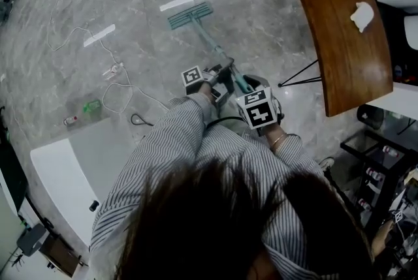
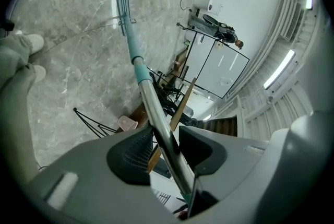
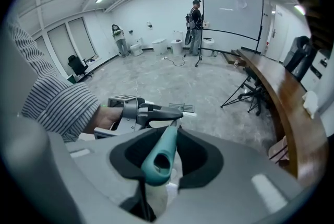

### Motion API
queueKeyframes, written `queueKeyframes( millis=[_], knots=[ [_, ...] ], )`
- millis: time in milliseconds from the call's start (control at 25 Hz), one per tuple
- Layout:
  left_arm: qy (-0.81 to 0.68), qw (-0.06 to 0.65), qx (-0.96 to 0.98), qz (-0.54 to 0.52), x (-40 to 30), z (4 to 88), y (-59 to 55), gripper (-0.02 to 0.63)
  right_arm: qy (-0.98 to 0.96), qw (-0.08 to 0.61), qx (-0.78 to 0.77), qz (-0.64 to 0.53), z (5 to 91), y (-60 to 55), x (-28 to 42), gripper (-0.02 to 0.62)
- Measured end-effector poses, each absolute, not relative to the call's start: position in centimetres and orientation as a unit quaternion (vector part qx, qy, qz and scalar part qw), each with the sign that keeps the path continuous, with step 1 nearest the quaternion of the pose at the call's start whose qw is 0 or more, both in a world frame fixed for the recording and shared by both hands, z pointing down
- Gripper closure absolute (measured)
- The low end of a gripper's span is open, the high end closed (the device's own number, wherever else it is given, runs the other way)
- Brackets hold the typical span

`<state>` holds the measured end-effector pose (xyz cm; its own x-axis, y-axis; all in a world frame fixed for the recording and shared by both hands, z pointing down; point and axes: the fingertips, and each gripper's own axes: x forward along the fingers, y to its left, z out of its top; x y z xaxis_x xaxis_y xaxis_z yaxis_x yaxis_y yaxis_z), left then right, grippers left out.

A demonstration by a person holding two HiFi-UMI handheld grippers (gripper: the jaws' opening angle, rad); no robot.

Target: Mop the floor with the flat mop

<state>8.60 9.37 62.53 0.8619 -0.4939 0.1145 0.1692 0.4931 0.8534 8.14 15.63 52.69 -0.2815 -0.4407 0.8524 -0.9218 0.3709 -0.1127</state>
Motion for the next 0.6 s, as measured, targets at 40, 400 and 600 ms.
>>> queueKeyframes(
  millis=[40,400,600],
  knots=[
    [-0.174,0.846,0.466,-0.194,8.58,62.55,9.28,0.459,-0.736,0.382,0.462,0.315,52.74,15.56,8.08,0.477],
    [-0.167,0.843,0.477,-0.185,8.76,62.18,9.29,0.456,-0.739,0.398,0.45,0.304,52.27,15.5,8.16,0.477],
    [-0.166,0.84,0.486,-0.176,9.23,61.77,8.77,0.454,-0.741,0.395,0.449,0.304,51.87,14.94,8.66,0.477]
  ],
)
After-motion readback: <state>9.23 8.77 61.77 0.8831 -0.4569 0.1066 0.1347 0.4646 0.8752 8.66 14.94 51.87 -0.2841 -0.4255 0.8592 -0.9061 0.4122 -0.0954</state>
